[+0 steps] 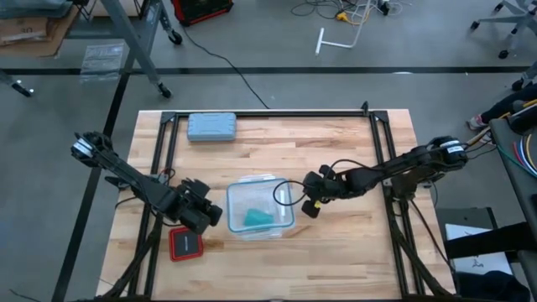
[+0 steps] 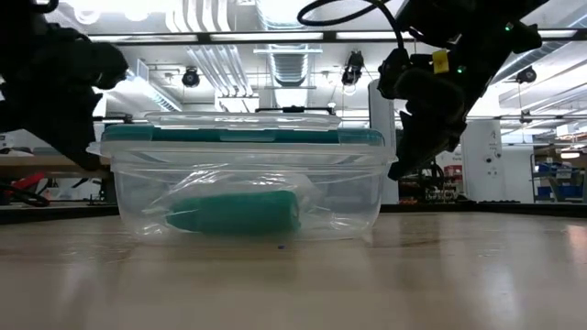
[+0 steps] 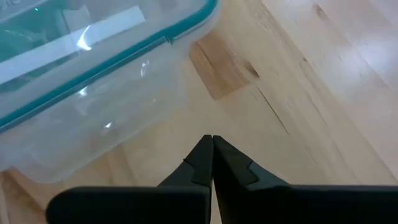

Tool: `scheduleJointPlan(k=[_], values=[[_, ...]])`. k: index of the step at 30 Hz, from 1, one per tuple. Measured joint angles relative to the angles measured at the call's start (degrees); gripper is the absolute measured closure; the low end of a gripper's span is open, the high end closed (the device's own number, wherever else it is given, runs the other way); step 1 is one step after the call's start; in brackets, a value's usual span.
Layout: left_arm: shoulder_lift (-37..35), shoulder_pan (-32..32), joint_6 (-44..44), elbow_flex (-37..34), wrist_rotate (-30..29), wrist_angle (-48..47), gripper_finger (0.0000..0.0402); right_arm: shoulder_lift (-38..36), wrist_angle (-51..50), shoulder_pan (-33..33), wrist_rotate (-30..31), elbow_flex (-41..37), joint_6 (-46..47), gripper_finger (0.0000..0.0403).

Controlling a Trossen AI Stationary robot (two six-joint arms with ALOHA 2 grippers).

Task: Roll bandage
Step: Close the transparent food container

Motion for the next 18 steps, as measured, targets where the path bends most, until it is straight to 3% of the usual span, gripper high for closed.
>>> scheduleJointPlan(k=[8, 18], values=[[2.9, 0.0, 3.0, -1.3, 0.0, 9.4, 0.0400, 0.0, 0.3, 0.0, -1.6, 0.0, 0.0, 0.0403], [3.7, 0.0, 5.2, -0.4, 0.1, 12.4, 0.0400, 0.0, 1.9, -0.1, -3.0, 0.0, -0.6, 0.0403]])
